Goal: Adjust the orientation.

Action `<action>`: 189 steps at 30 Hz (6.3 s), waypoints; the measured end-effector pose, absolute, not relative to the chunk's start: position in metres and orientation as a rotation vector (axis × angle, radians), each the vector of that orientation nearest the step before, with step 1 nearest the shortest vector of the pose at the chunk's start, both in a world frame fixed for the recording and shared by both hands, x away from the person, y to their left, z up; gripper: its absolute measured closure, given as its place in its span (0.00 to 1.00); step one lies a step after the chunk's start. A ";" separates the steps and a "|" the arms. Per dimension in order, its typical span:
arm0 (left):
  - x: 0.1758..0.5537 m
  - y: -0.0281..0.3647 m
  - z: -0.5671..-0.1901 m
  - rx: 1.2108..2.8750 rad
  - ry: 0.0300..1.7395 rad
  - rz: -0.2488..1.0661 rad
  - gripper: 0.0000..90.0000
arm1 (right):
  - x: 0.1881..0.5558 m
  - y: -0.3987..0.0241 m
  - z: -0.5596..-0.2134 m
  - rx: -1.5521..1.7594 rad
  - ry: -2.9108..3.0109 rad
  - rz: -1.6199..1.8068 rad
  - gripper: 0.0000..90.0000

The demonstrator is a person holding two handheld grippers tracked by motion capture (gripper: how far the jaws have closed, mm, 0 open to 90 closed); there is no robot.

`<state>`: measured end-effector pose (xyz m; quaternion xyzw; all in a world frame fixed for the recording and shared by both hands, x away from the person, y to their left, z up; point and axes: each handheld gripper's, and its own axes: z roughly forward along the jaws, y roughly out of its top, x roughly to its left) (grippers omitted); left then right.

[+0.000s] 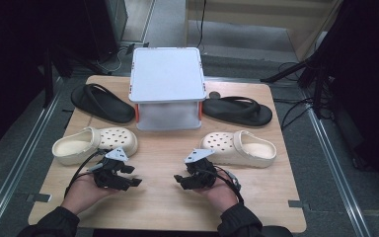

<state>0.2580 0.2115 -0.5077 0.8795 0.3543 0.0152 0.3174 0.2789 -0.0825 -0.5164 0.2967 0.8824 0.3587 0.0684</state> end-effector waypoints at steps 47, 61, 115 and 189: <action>0.248 0.333 -0.459 2.164 1.187 0.198 0.48 | 0.287 -0.056 -0.517 0.806 2.748 1.091 0.46; 0.281 0.350 -0.469 2.162 1.208 0.233 0.48 | 0.283 -0.064 -0.518 0.847 2.729 1.071 0.46; 0.314 0.216 -0.453 2.276 0.884 0.043 0.86 | 0.271 -0.107 -0.512 1.044 2.582 1.143 0.48; 0.300 0.268 -0.495 2.178 1.070 0.120 0.98 | 0.272 -0.053 -0.515 0.919 2.663 1.224 1.00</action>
